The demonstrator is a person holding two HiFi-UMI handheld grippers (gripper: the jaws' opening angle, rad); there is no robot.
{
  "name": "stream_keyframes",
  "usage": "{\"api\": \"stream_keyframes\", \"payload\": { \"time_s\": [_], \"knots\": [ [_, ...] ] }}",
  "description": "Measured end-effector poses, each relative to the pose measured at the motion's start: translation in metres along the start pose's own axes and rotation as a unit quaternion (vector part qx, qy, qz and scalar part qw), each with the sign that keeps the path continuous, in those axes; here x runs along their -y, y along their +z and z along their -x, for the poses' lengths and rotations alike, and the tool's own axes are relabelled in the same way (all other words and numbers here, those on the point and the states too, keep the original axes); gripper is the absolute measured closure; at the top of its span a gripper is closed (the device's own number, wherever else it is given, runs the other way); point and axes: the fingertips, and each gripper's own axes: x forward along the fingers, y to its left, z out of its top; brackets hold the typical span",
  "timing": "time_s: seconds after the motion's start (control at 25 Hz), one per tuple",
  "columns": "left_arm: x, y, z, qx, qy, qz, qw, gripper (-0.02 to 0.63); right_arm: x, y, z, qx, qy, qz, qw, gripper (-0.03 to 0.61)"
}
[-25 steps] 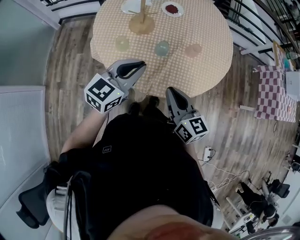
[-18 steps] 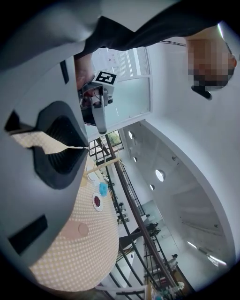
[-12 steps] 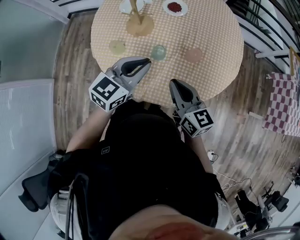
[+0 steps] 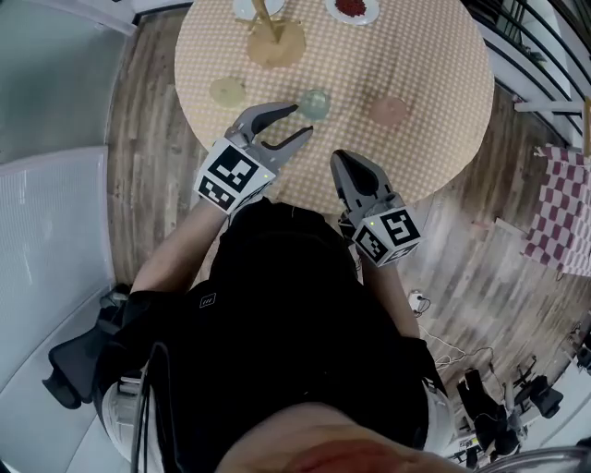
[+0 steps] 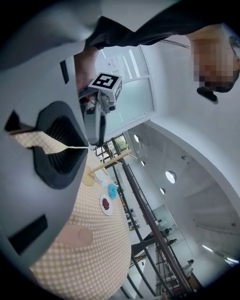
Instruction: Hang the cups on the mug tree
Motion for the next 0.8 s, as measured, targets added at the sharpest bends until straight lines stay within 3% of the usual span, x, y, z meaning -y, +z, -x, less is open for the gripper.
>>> {"api": "stream_keyframes", "payload": {
  "time_s": [0.32, 0.6, 0.8],
  "knots": [
    [-0.021, -0.050, -0.049, -0.099, -0.026, -0.045, 0.9937, 0.370, 0.020, -0.033, -0.013, -0.024, -0.006, -0.035, 0.999, 0.560],
    [-0.037, -0.085, -0.079, -0.171, -0.041, -0.076, 0.9814, 0.294, 0.024, -0.042, -0.022, -0.030, -0.010, -0.049, 0.998, 0.560],
    [-0.042, -0.098, -0.097, -0.206, -0.065, -0.096, 0.9717, 0.285, 0.029, -0.043, -0.023, -0.030, -0.017, -0.059, 0.998, 0.560]
  ]
}}
